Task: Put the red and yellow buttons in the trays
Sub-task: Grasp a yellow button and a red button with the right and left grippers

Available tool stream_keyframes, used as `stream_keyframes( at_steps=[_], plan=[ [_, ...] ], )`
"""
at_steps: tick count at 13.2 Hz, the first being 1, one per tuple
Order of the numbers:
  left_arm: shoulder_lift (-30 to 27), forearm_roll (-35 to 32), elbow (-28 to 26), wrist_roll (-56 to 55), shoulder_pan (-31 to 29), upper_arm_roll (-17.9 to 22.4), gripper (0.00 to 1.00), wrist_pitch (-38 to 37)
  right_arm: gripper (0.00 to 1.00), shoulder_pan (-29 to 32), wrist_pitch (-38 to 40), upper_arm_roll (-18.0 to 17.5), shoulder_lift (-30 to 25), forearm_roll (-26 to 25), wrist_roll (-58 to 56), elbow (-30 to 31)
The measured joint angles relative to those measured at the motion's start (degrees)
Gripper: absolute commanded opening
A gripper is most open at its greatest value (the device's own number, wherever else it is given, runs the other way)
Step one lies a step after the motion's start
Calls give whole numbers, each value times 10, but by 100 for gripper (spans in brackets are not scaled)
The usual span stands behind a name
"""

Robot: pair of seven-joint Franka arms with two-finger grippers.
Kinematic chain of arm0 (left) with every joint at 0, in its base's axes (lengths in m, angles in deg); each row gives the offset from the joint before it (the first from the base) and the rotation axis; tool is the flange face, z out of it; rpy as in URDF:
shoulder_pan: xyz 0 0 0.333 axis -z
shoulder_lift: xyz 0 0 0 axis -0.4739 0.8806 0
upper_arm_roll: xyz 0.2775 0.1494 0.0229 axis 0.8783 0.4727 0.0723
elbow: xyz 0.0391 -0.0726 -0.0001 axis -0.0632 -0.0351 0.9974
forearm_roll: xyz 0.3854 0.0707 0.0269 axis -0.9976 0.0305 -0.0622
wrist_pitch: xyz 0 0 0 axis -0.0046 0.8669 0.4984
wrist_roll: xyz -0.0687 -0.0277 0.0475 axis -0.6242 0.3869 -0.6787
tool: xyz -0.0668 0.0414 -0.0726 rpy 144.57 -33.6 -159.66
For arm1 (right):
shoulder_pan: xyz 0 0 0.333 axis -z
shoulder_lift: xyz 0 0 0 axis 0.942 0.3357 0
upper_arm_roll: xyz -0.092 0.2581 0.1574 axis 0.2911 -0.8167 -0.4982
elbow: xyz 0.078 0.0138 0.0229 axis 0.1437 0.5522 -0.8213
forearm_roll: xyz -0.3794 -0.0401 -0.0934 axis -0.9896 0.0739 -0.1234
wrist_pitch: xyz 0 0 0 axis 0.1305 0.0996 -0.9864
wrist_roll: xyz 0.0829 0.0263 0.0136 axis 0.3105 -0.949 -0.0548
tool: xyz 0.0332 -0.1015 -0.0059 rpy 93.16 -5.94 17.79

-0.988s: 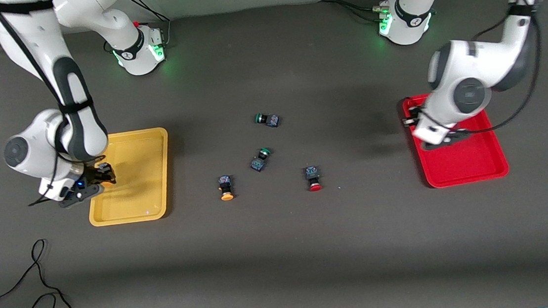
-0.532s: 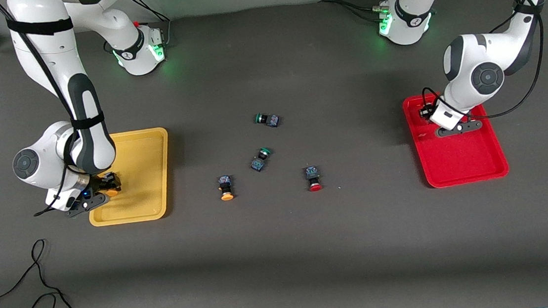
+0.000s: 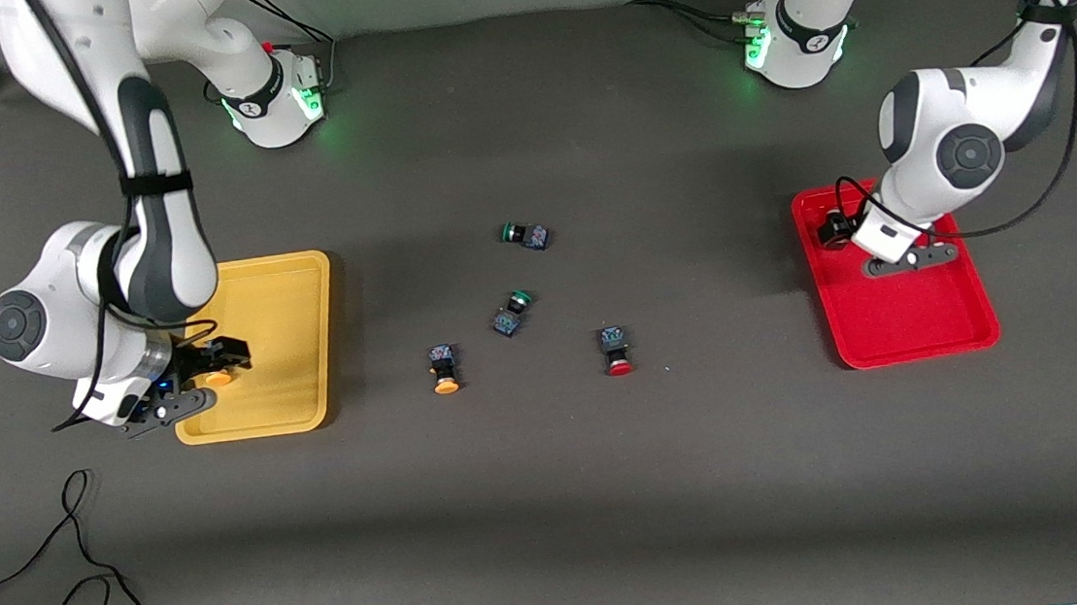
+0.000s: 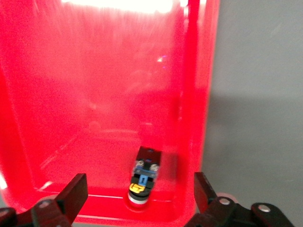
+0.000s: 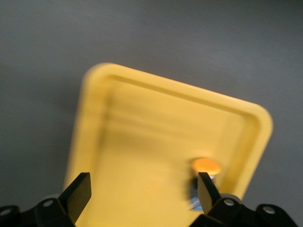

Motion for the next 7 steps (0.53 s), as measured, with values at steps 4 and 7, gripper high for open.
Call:
stream_keyframes(
  at_steps=[4, 7],
  plan=[
    [100, 43, 264, -145, 104, -9, 100, -172, 100, -128, 14, -2, 6, -3, 220, -28],
    [247, 43, 462, -298, 199, -11, 100, -200, 100, -187, -35, -40, 47, 28, 336, -40]
  ],
)
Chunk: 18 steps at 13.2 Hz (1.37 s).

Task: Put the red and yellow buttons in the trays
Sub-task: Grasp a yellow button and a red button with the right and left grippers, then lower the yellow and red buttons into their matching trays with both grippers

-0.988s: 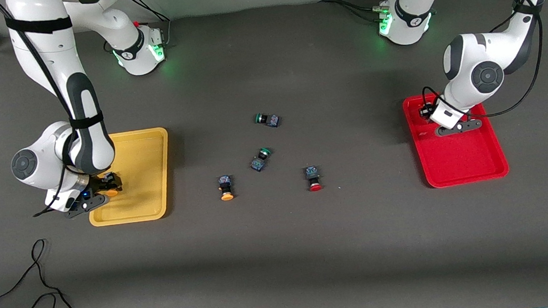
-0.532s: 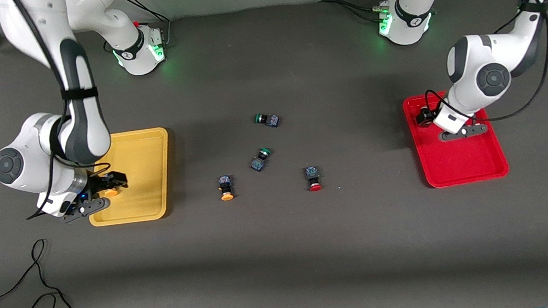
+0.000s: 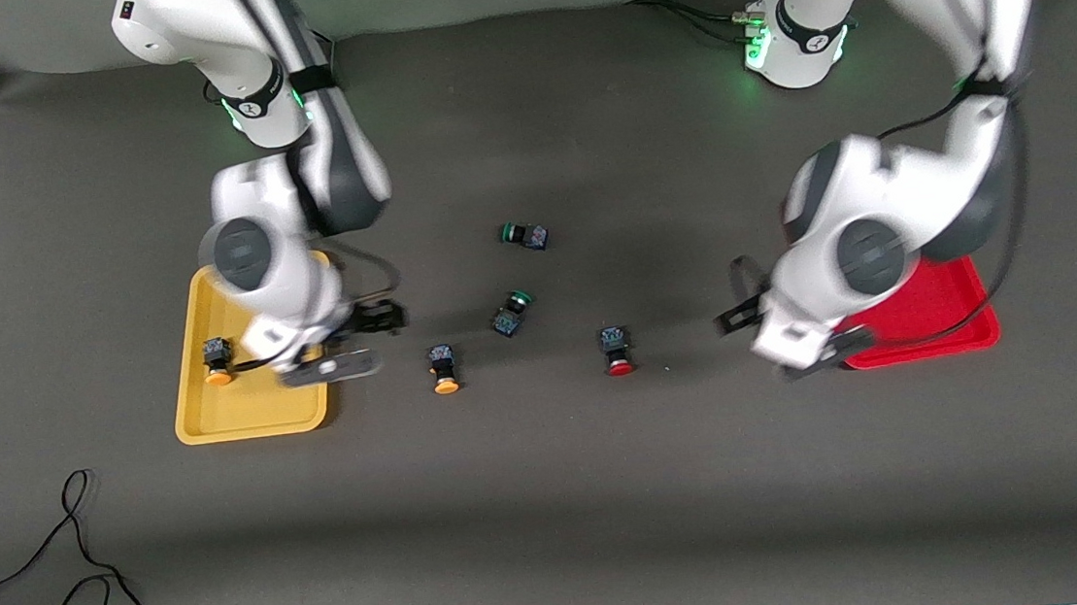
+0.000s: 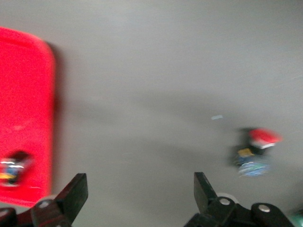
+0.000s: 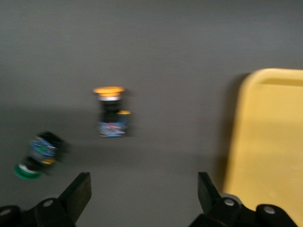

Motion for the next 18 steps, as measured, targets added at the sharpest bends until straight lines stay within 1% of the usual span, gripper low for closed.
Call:
stream_keyframes(
  at_steps=[1, 2, 3, 5, 7, 9, 10, 12, 13, 14, 16, 18],
  plan=[
    [42, 0, 41, -22, 22, 0, 100, 0, 100, 0, -30, -15, 23, 26, 6, 0],
    [75, 0, 65, -32, 36, 0, 100, 2, 100, 2, -55, -25, 49, 54, 7, 0],
    [99, 1, 77, -38, 45, 0, 100, 11, 100, 5, -76, -34, 75, 83, 7, 0],
    [127, 1, 85, -38, 56, 0, 100, 36, 100, 8, -110, -46, 121, 132, 7, 0],
    [139, 1, 86, -38, 77, 0, 100, 52, 98, 9, -120, -51, 151, 160, 7, -1],
    [144, 1, 87, -38, 89, 0, 100, 62, 82, 14, -131, -61, 162, 170, 7, -2],
    [148, 1, 86, -38, 92, 0, 100, 74, 70, 17, -135, -68, 164, 171, 7, -2],
    [161, 0, 86, -37, 105, 0, 97, 104, 33, 19, -142, -81, 165, 174, 7, -3],
    [171, -1, 84, -37, 111, 0, 92, 120, 21, 19, -143, -83, 165, 175, 7, -4],
    [184, -2, 83, -37, 115, 0, 77, 136, 17, 19, -143, -83, 165, 175, 7, -5],
    [204, -7, 83, -34, 121, 0, 0, 155, 15, 21, -143, -83, 165, 175, 7, -8],
    [205, -7, 86, -11, 120, 3, 0, 158, 14, 25, -143, -81, 165, 175, 6, -11]
  ],
)
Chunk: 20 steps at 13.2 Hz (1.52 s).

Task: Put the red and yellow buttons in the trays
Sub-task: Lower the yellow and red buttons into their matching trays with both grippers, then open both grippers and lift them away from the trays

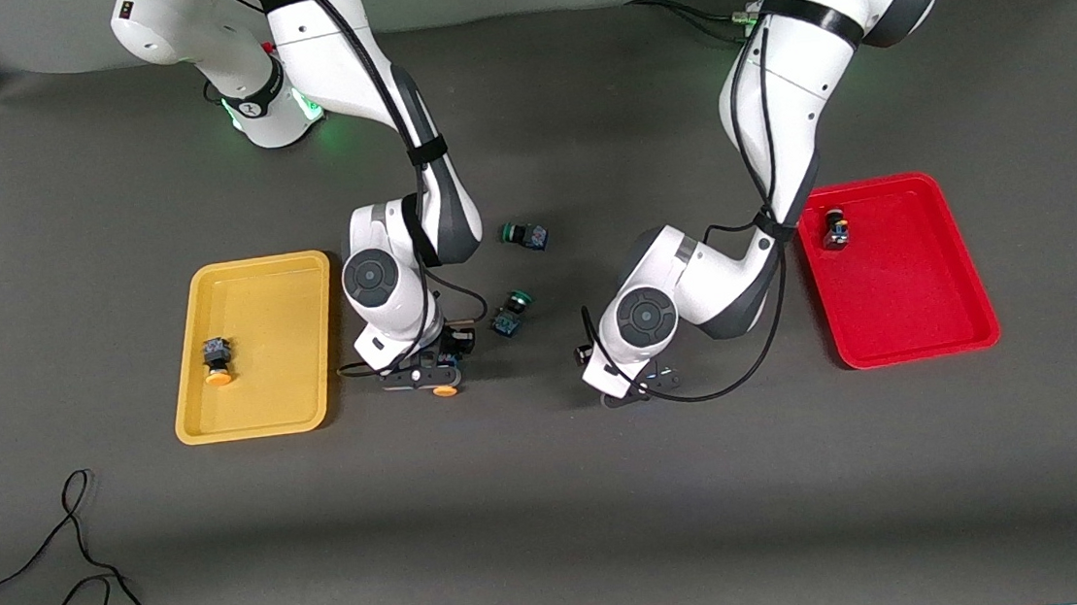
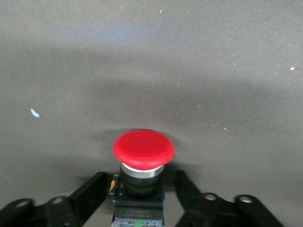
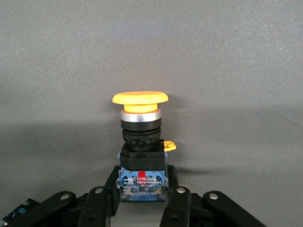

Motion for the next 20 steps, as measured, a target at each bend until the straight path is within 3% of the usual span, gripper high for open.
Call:
stream_keyframes(
  at_steps=[2, 4, 7, 9, 12, 14, 16, 18, 19, 20],
  plan=[
    [-2, 0, 6, 9, -10, 5, 0, -3, 14, 0, 9, 5, -6, 0, 0, -6],
    [-2, 0, 12, 24, -33, 6, 0, -25, 13, -12, 72, 36, -28, -3, 0, -15],
    [-38, 0, 25, 100, -86, 6, 0, -141, 13, -45, 178, 111, -82, -37, 0, -22],
    [-102, 0, 2, 189, -138, 9, 0, -216, 13, -50, 235, 145, -113, -88, -5, -22],
    [-226, -3, -143, 351, -253, 13, 0, -221, 13, -48, 261, 193, -140, -140, -92, 15],
    [-281, -10, -265, 423, -323, 15, 0, -153, 13, -45, 257, 235, -144, -142, -192, 69],
    [-302, -31, -361, 461, -361, 15, 0, -71, 13, -32, 212, 252, -144, -142, -272, 129],
    [-303, -39, -409, 505, -385, 15, 0, -16, 13, -8, 129, 237, -141, -134, -325, 186],
    [-302, -39, -421, 525, -397, 15, 99, 5, 13, 11, 107, 214, -137, -116, -342, 200],
    [-302, -39, -429, 540, -409, 15, 100, 18, 13, 34, 93, 185, -130, -97, -356, 206]
  ],
)
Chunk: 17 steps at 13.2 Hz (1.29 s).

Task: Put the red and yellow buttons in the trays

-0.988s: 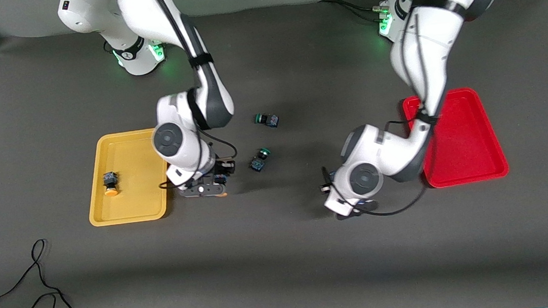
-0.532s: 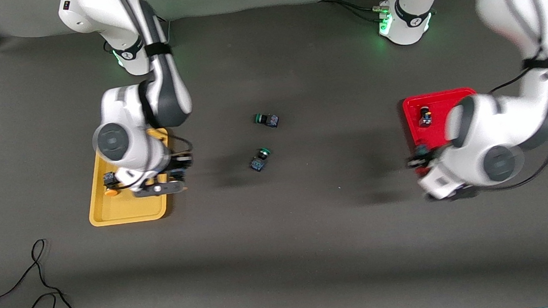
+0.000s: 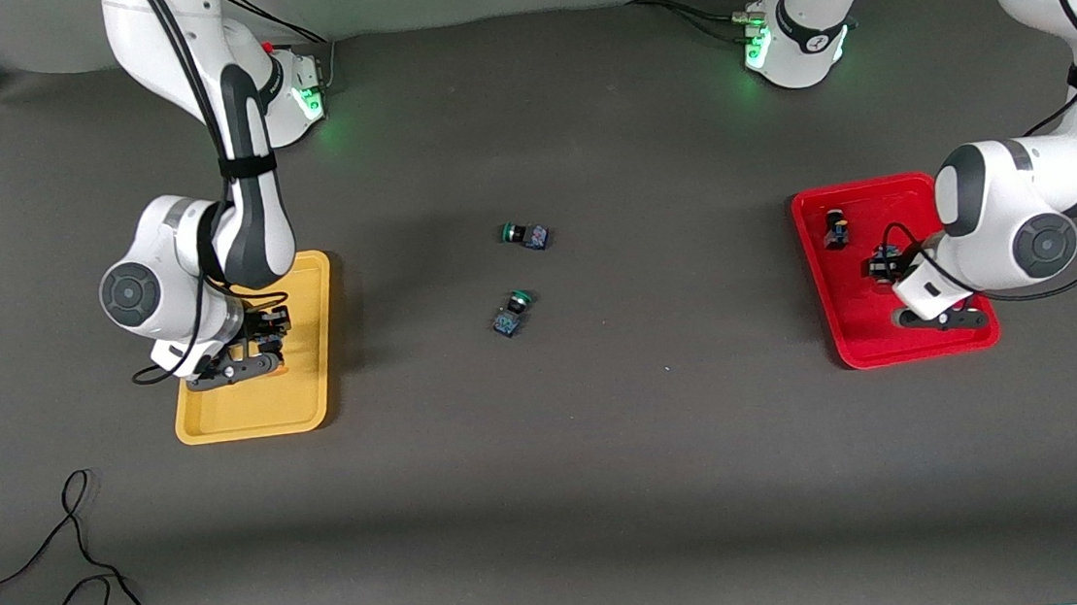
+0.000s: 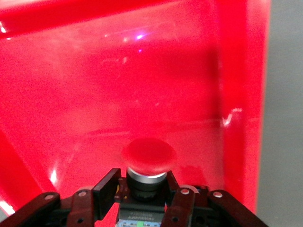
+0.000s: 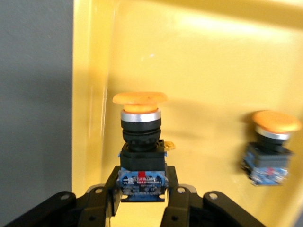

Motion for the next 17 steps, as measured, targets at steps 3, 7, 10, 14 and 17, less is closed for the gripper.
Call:
stream_keyframes(
  at_steps=[3, 7, 10, 14, 17],
  plan=[
    [-2, 0, 1, 11, -11, -1, 100, 5, 94, 46, -28, -56, 27, 23, -14, -1],
    [-43, 1, 41, -8, -7, -12, 100, -61, 100, 48, -25, -56, 25, 27, -14, -13],
    [-117, 1, 95, -51, 11, -17, 100, -157, 100, 32, 43, -6, -1, 24, -14, -51],
    [-249, 24, 105, -80, 15, -18, 100, -239, 100, -68, 181, 156, -25, -12, 6, -142],
    [-307, 49, 95, -84, 22, -21, 100, -259, 100, -119, 240, 238, -27, -23, 12, -196]
  ],
)
